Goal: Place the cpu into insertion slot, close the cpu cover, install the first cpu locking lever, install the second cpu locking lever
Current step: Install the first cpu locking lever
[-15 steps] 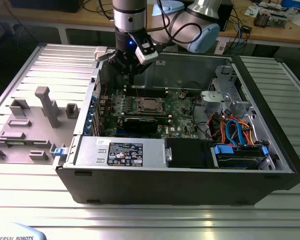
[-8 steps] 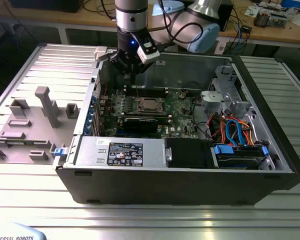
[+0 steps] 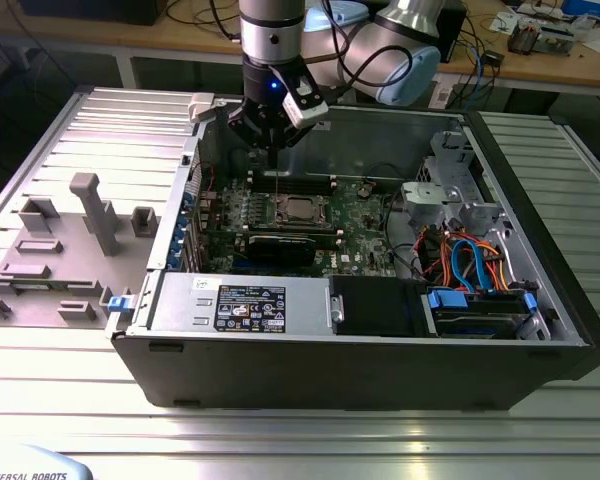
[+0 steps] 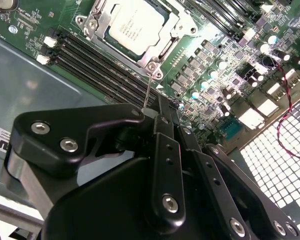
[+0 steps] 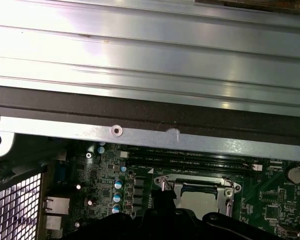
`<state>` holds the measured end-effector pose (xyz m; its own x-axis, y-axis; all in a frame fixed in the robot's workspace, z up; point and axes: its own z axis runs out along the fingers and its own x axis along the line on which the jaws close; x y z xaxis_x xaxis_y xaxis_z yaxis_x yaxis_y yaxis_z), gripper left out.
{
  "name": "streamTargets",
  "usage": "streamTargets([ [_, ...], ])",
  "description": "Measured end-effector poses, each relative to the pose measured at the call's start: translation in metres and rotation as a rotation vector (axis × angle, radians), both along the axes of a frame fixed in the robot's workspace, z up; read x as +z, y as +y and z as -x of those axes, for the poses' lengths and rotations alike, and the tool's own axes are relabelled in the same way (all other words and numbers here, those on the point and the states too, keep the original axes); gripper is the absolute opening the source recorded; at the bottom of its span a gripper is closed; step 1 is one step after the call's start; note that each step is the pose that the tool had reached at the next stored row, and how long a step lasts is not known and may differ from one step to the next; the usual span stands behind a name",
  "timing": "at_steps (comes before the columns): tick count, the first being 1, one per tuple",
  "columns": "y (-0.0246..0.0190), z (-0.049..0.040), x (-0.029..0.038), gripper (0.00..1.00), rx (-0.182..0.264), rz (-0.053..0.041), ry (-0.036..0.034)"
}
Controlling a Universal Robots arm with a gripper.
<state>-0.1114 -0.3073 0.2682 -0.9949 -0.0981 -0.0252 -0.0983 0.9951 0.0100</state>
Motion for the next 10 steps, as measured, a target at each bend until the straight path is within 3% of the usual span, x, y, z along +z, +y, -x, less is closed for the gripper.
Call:
streamTargets([
  [10,0.0,-0.0006,0.0,0.11,0.0,0.0001,0.0],
])
